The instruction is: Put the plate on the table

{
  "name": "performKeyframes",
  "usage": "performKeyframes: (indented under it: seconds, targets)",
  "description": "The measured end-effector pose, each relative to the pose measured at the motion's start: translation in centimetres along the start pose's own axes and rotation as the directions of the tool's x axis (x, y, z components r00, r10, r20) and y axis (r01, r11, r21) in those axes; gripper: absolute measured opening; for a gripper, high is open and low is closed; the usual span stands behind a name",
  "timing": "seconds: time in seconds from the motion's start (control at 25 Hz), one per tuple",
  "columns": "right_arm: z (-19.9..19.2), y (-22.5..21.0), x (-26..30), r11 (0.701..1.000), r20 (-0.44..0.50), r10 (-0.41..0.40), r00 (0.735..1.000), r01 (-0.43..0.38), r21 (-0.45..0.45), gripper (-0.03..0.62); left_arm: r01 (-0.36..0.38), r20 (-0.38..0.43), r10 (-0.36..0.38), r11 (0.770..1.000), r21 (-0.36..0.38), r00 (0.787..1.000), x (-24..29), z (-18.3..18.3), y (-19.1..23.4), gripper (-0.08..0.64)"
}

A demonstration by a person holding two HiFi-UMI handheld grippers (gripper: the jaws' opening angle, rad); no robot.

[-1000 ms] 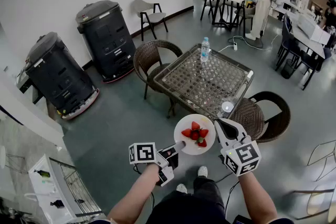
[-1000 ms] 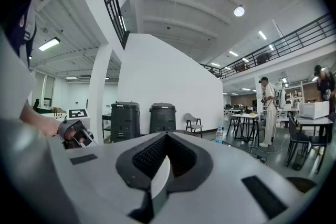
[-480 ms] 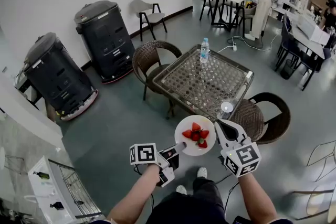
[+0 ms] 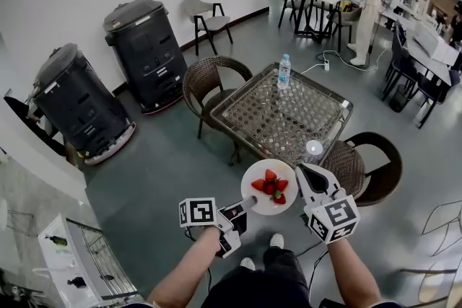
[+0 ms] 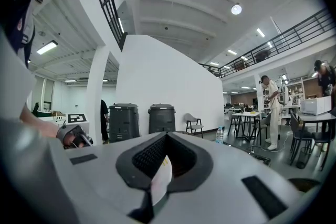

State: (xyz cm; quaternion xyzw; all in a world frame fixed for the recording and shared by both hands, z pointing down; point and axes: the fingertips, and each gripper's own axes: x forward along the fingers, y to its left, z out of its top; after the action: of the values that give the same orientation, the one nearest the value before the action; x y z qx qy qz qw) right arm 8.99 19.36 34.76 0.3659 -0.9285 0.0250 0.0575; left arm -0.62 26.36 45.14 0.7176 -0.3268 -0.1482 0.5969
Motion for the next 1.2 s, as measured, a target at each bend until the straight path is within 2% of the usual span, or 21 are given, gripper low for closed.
performKeyframes:
  seconds: [0.36,0.76,1.2]
  targets:
    - [-0.1,-3.2,1.9,0.999,-0.001,0.039,0.999,-0.039,0.012,0.005,-0.009,0.026,0.010,1.000,-0.024,1.000,3.1,1.9,0.2,0.017]
    - [-0.5,-8.8,4.7,0.997,0.005,0.079,0.997,-0.079,0.025,0.005,-0.041,0.056,0.044,0.998,-0.048,0.997,7.8,4.3,0.9,0.017]
    - [-1.3,-13.2,8.4,0.993,0.001,0.098,0.995,-0.098,0.065,0.005,-0.072,0.086,0.076,0.996,-0.048,0.993,11.4,8.3,1.4,0.017]
